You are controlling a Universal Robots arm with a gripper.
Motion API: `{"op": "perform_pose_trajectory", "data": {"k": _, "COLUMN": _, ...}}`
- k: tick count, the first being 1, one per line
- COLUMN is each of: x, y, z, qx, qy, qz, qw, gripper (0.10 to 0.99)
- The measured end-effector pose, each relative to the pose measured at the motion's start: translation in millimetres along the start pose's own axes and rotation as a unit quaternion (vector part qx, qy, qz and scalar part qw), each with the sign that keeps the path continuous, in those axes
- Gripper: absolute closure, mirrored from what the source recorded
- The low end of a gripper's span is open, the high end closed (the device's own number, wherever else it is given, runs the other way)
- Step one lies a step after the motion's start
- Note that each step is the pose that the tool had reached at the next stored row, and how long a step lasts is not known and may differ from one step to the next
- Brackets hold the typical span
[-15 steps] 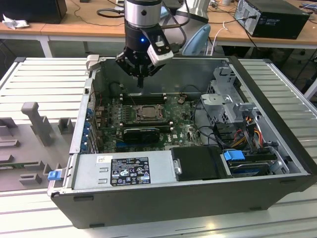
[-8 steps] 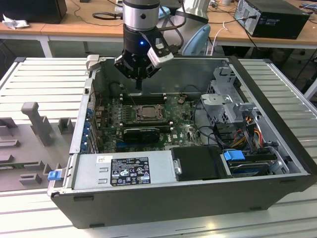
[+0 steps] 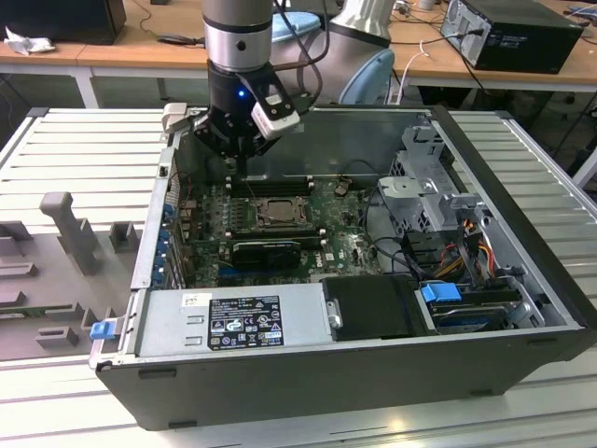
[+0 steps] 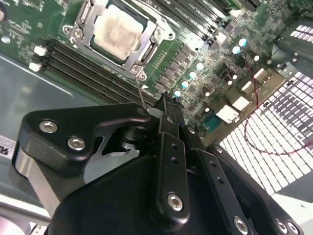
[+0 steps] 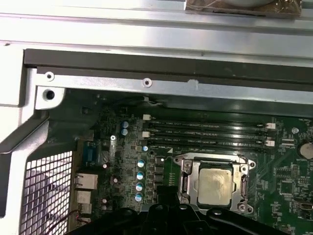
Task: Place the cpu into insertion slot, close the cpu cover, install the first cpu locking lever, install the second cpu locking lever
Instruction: 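Install the first cpu locking lever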
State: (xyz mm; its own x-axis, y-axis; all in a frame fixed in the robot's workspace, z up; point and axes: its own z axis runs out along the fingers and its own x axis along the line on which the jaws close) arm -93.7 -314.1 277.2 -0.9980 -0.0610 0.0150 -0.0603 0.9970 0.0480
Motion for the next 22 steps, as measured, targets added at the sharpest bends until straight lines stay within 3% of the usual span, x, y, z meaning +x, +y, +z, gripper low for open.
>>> {"op": "perform_pose_trajectory", "data": {"k": 5, "x": 2.0, "y": -0.1, "z": 3.8, "qx": 0.0001, "qy": -0.0005, "qz": -0.001, "qw": 1.0000, "gripper": 0.980}}
{"op": "perform_pose_trajectory", "data": {"k": 16, "x": 16.1, "y": 1.7, "z": 9.4, "qx": -0.0001, "qy": -0.0007, "qz": -0.001, "qw": 1.0000, "gripper": 0.980}}
{"op": "perform_pose_trajectory", "data": {"k": 18, "x": 16.8, "y": 5.1, "z": 12.3, "qx": -0.0004, "qy": -0.0007, "qz": -0.002, "qw": 1.0000, "gripper": 0.980}}
{"op": "perform_pose_trajectory", "data": {"k": 22, "x": 15.8, "y": 18.4, "z": 20.3, "qx": -0.0003, "qy": -0.0006, "qz": -0.002, "qw": 1.0000, "gripper": 0.980}}
